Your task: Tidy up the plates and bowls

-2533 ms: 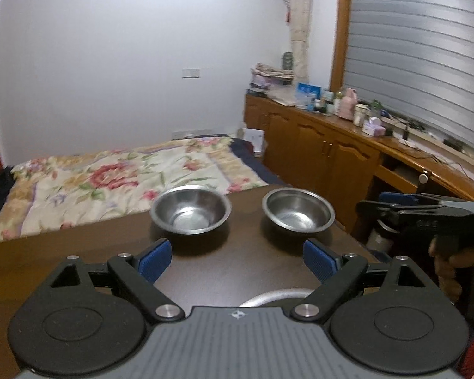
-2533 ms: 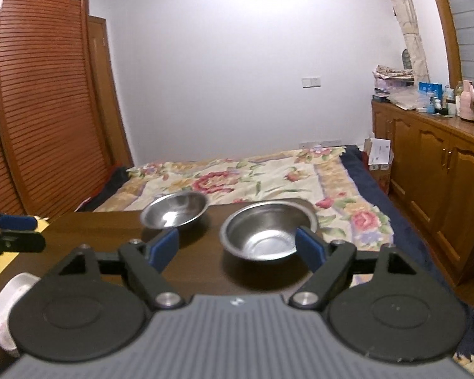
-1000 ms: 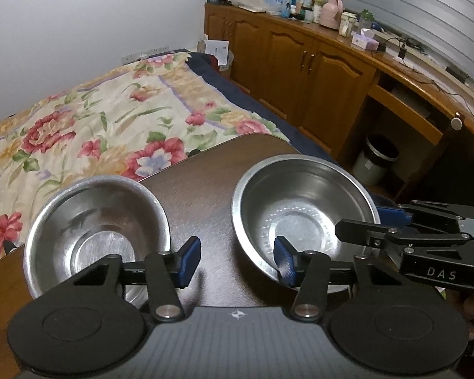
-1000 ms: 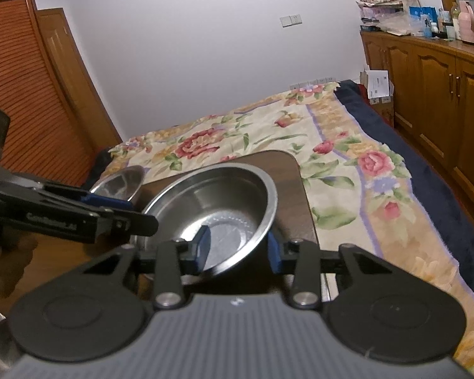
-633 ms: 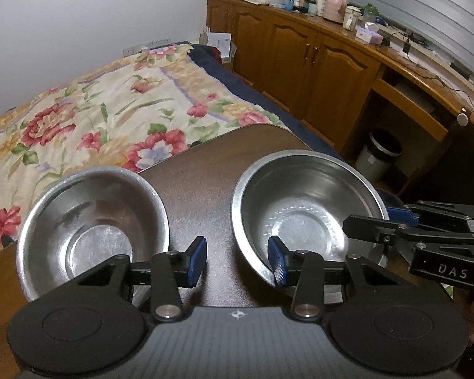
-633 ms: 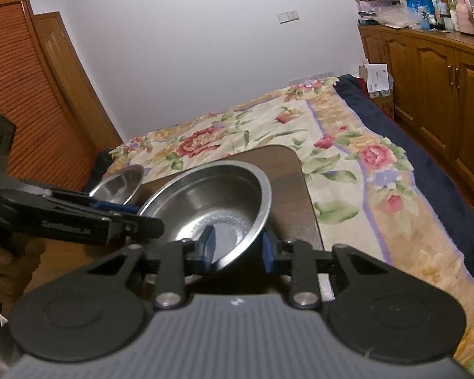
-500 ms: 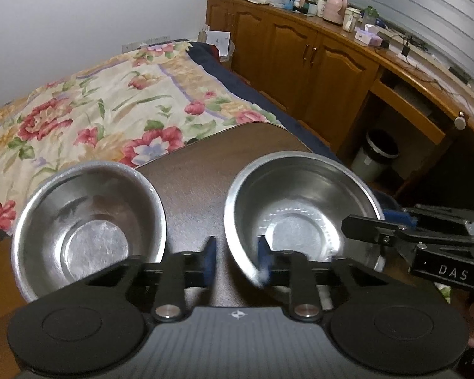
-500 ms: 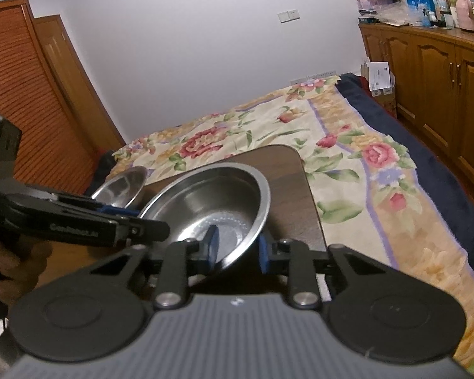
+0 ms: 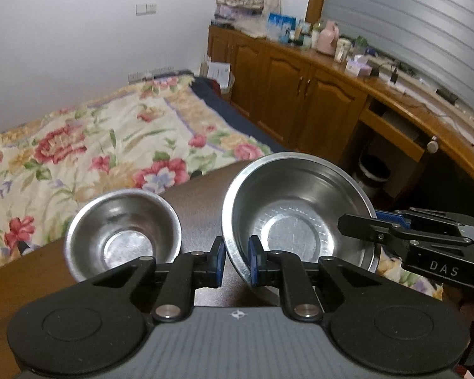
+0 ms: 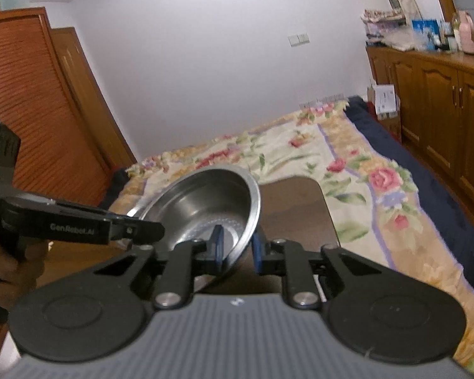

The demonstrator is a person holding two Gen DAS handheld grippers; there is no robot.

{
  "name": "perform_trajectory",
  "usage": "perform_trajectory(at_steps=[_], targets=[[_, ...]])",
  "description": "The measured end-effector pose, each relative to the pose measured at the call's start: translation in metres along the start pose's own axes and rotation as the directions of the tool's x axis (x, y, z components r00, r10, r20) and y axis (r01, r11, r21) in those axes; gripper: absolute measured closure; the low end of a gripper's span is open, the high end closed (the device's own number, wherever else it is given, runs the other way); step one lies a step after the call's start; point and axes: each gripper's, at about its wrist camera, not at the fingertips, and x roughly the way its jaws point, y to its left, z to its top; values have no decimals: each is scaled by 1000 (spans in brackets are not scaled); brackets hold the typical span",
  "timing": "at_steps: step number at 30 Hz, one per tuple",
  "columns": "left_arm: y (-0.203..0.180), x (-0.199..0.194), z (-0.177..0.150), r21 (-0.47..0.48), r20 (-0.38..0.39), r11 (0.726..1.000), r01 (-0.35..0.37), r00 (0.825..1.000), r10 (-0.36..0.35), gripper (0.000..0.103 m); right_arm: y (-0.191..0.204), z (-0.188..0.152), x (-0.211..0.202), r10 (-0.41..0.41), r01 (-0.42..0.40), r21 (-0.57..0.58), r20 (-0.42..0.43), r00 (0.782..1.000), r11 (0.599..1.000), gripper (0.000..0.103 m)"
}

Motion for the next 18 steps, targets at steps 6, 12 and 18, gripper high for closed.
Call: perform_trajectory(at_steps=[6,12,18], targets=[[-5,-43,-7,5,76,999,-40,996,39,86,23,6,-22,18,-16,-37,43,999,999,83],[1,-79,-18,-11,122,999,-35,992,36,86,46,7,-38,39,-31,-86,87,995,996,83],[1,-103,-31,-14,153,999,-36,988,37,86,60,6,-50,60,-48,-117,100,993,992,83]])
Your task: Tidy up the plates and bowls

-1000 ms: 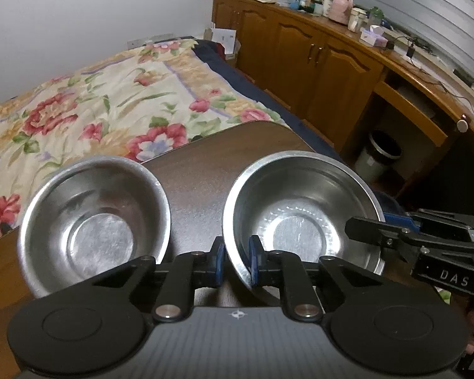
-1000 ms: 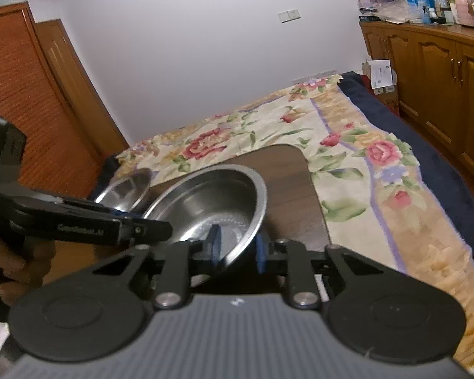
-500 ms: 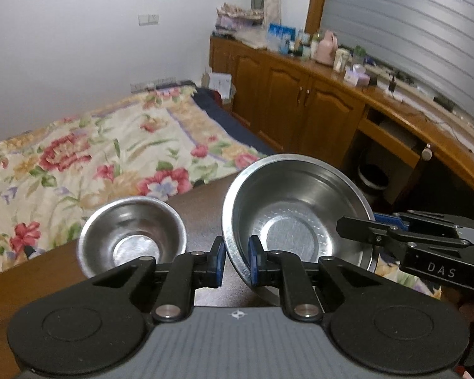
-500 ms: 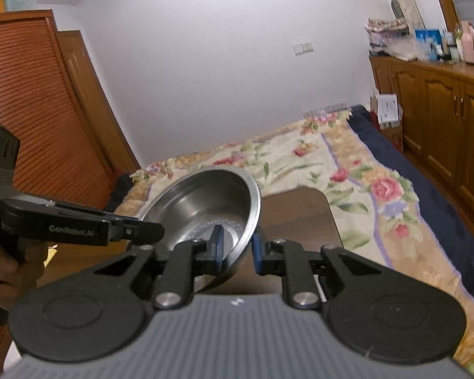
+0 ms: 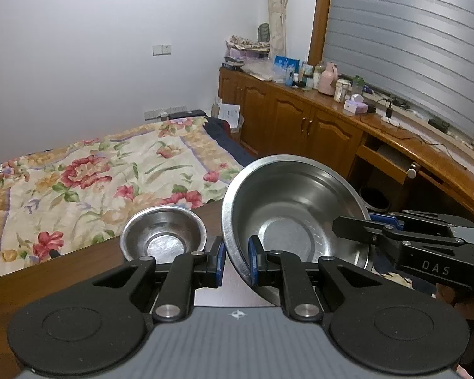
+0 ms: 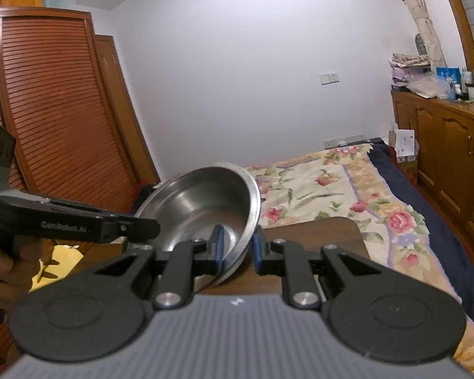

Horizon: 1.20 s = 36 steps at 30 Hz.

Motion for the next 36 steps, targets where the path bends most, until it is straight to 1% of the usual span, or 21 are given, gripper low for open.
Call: perform_trajectory(at_steps=[7,11,14,20,26,30,36], targets=[[-2,-21,-11,-2,10,1000,9,1000,-9,86,11,-6,-13,23,-23,-7,23,999,1000,83],[-5,-32,-24,-8,5,1000,17,1000,-17,86,15,-13,-18,36,-36,-4,26,999,999,83],[-10,-37,-35,-7,3,1000,22,1000,-22,86,20,-23,-24,30,-30,-17,25,999,999,83],[-11,-38,-48,-10,-6,1000,27,1000,-27,86,21,-38,-27,28,-28,-27,3,1000,999,83],[-10,-38,-65,-23,-20,999,38,999,-38,86,23,-48,-30,45,-45,-5,-19,999,999,83],[-11,-35,-78,-18,-35,999,30,999,-31,85,24,-55,-31,51,-51,0,-32,998,999,83],[-5,-31,-97,-44,-59,999,31,998,-34,85,28,-70,-30,53,-53,1,-70,996,999,83]])
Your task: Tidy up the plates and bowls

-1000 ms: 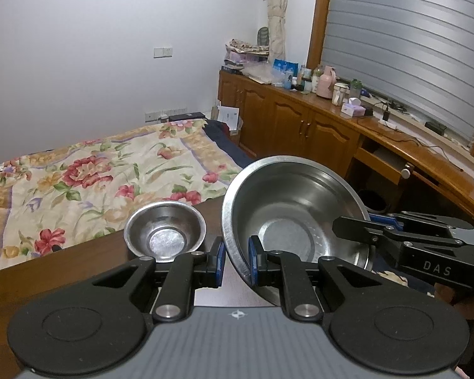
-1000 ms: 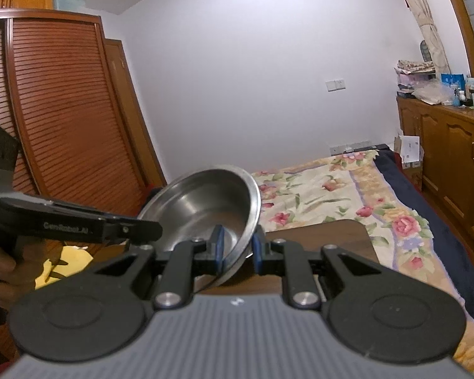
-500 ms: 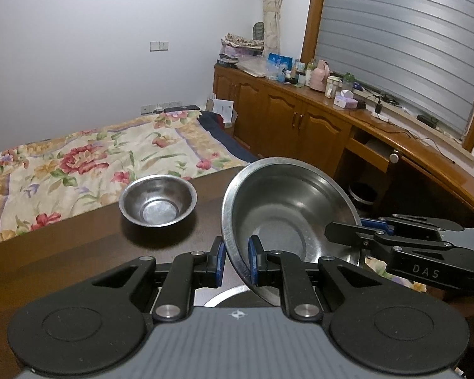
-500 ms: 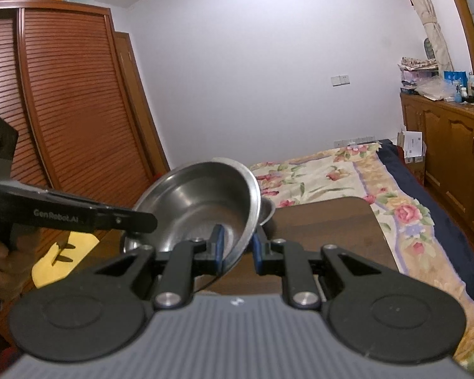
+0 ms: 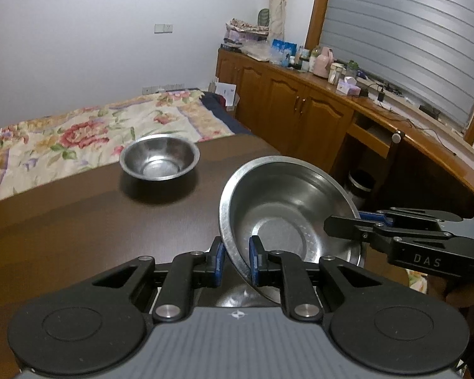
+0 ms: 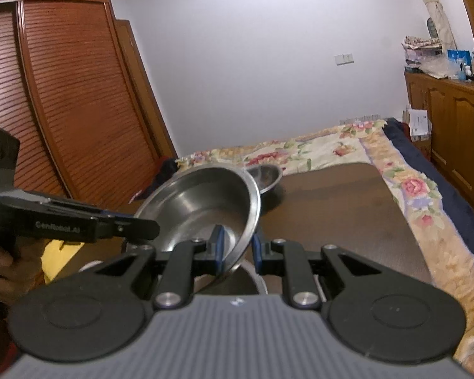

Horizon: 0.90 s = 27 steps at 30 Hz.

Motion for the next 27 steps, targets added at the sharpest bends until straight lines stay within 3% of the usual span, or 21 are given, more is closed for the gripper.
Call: perform_trajectory(at_steps=[14,20,27], targets=[[-5,-3,-44,14,-29,999,-33,999,33,83,7,-32,1,20,-18,26,-80,997,1000,83],[0,0,-52,2,-46,999,-35,998,35,83,12,-35,-1,27,-25,26,-87,996,999,83],[-6,6,-58,54,-49,996,-75,996,77,82,13,-39,8,12,-11,8,-98,995,1000,83]])
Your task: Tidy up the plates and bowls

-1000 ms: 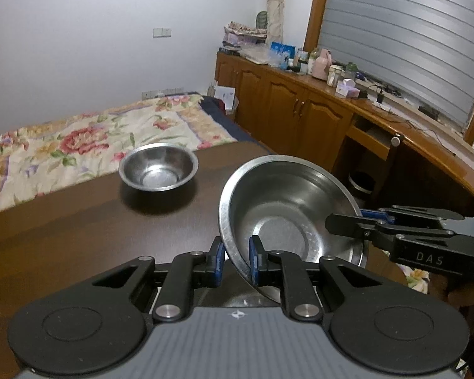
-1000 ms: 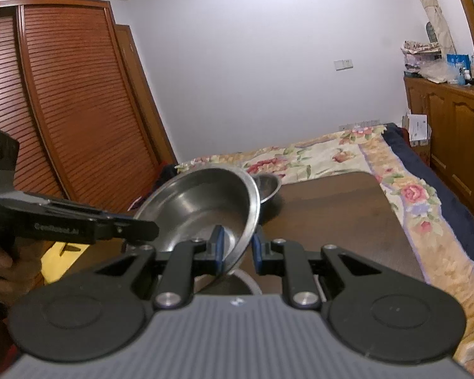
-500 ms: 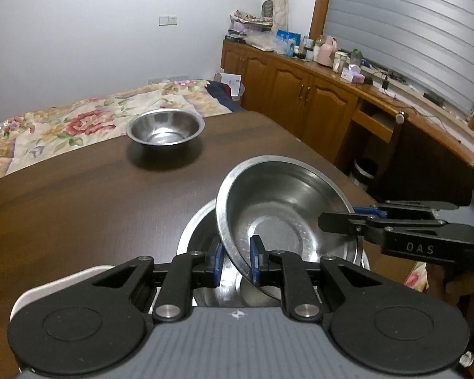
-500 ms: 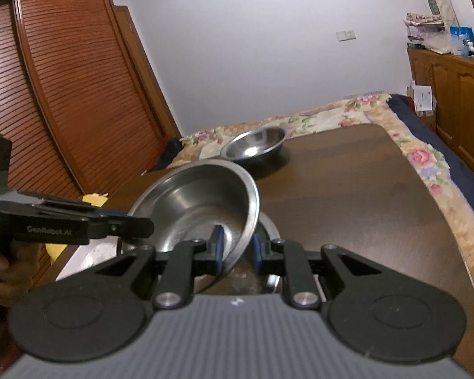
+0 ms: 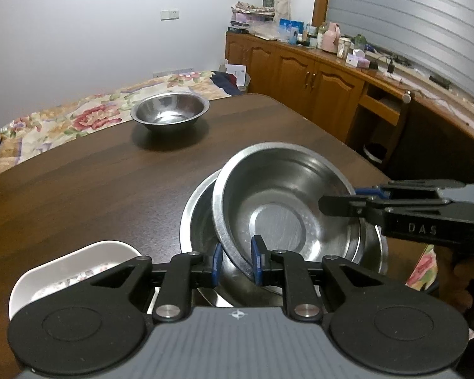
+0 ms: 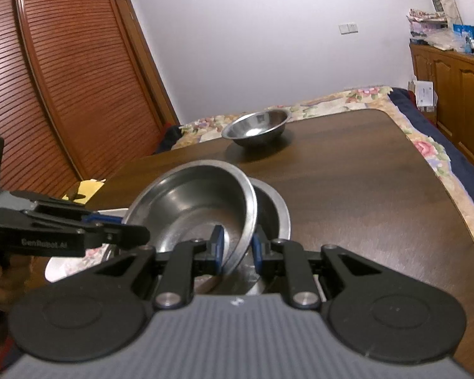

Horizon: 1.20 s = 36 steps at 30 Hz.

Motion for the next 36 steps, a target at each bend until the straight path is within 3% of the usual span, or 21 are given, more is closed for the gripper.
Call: perform_trajectory(at_steps=[14,21,36], targets=[[-4,11,-8,94,-2,993,-77,997,77,80,18,-4,4,-80,83,-165,25,997,983,89],[0,8,-10,60,14,996,-68,998,67,80,28,-5,6,-124,125,-267,23,992,956,89],[-2,-10,-15,-18,98,999,-49,994,50,76,37,0,17,-141,126,-324,-23,990,938,90]])
